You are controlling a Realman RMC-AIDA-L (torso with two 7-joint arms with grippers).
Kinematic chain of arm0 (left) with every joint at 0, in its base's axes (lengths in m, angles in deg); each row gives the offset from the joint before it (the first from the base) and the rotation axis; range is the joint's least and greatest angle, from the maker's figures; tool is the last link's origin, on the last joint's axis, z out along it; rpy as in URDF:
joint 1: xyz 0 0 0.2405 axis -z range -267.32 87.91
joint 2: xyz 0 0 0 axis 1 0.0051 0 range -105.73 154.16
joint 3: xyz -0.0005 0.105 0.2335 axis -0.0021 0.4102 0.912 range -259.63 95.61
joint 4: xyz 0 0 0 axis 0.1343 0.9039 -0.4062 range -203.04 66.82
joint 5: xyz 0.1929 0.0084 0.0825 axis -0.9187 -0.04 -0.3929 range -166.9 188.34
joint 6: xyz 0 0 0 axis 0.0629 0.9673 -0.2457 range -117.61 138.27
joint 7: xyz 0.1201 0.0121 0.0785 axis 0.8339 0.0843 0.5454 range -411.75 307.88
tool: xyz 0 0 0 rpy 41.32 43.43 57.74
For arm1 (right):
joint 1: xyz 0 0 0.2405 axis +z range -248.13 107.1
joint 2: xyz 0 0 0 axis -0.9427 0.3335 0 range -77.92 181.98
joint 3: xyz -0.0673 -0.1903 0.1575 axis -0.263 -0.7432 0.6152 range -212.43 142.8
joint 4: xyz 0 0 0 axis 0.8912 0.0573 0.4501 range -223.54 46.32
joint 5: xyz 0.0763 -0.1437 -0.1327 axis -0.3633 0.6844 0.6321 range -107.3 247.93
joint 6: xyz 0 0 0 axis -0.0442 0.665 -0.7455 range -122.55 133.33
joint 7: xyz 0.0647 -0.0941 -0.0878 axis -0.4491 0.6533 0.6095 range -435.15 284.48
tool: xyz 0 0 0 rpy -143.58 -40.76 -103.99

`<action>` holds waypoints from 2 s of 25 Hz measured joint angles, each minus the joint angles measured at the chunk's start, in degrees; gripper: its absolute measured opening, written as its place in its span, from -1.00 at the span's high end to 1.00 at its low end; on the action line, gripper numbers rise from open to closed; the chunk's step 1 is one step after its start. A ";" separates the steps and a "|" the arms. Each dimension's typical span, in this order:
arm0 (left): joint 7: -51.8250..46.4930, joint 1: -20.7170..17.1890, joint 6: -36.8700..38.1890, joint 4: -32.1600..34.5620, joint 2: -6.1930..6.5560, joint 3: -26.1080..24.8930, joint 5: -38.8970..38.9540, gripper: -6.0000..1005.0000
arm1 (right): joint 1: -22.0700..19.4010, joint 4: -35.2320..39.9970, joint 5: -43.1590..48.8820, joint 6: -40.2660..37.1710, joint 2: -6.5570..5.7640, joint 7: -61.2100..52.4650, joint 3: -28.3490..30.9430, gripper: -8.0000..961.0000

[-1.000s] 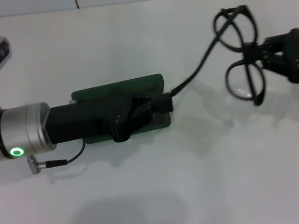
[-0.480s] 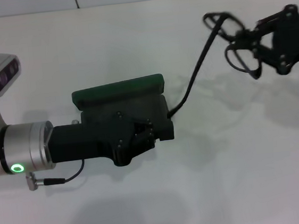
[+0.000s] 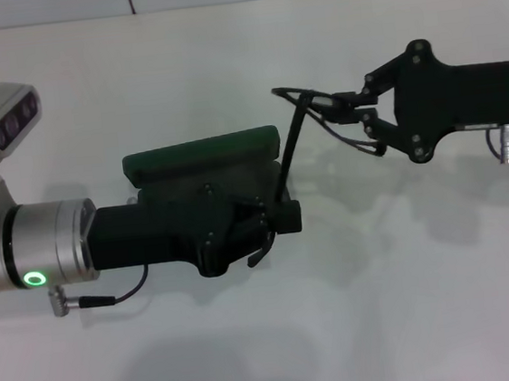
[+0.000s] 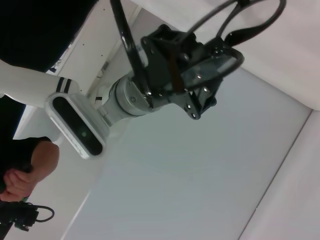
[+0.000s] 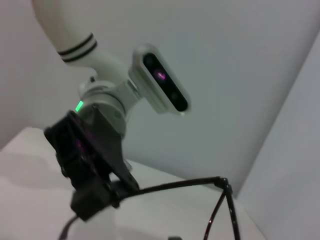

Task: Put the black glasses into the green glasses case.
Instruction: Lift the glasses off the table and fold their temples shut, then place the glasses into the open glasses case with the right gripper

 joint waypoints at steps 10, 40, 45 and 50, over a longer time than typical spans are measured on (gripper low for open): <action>0.01 0.38 -0.15 0.00 -0.37 -0.26 0.37 0.95 | 0.78 -1.16 -6.64 -2.56 -0.03 -1.12 -5.20 0.86; 1.56 -7.74 -5.09 6.23 1.25 -0.05 -2.68 0.94 | 4.41 -9.05 -17.11 5.52 0.02 -3.11 -13.63 0.86; 5.22 -11.96 -7.98 8.81 1.55 -0.49 -3.07 0.94 | 6.61 -11.36 -17.33 9.08 0.11 -3.27 -18.38 0.86; 6.47 -13.92 -8.94 9.10 1.99 -0.73 -2.70 0.94 | 9.91 -12.25 -19.56 15.82 0.11 -3.04 -27.51 0.86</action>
